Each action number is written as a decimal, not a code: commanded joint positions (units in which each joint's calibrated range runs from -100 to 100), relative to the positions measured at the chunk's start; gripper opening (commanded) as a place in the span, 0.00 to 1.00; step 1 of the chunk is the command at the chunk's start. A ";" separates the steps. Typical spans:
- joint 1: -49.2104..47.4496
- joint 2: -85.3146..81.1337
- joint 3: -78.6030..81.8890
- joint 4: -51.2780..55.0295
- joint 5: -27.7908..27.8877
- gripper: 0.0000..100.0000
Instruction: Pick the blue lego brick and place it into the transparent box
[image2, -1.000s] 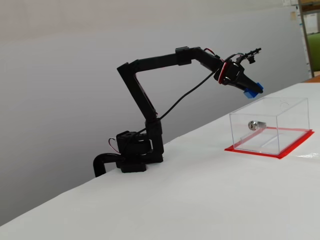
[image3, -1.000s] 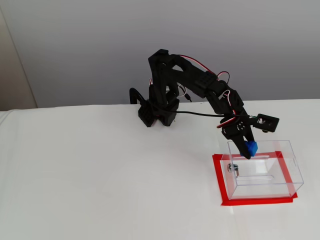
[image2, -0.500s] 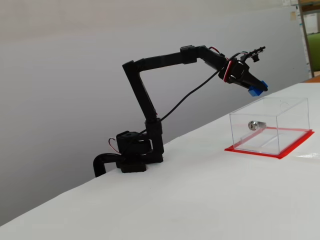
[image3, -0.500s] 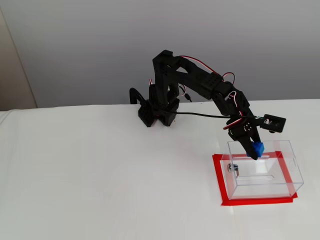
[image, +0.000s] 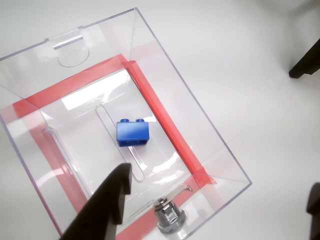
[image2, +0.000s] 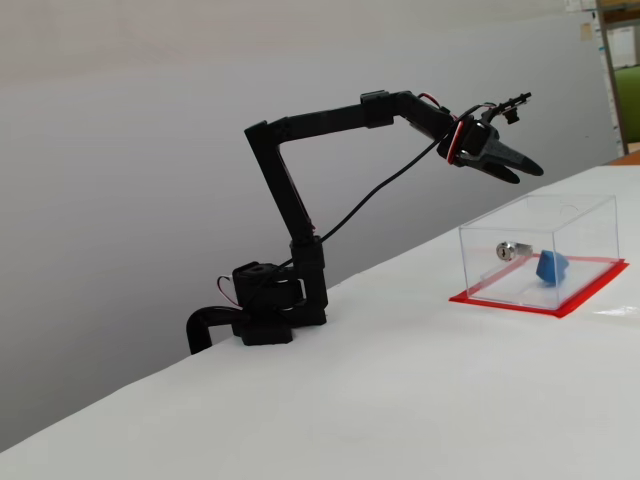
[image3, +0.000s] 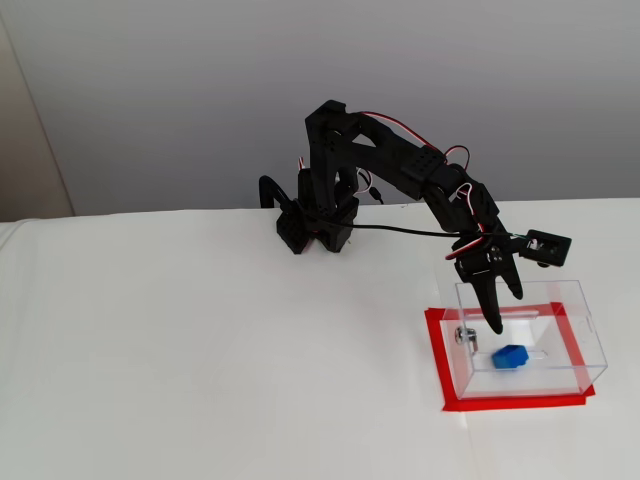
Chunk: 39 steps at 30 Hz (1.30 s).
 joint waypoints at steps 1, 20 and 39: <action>-0.23 -0.81 -3.71 -0.71 0.25 0.39; 0.29 -1.15 -3.80 -0.19 0.35 0.20; 2.50 -4.71 -2.89 -0.01 0.40 0.01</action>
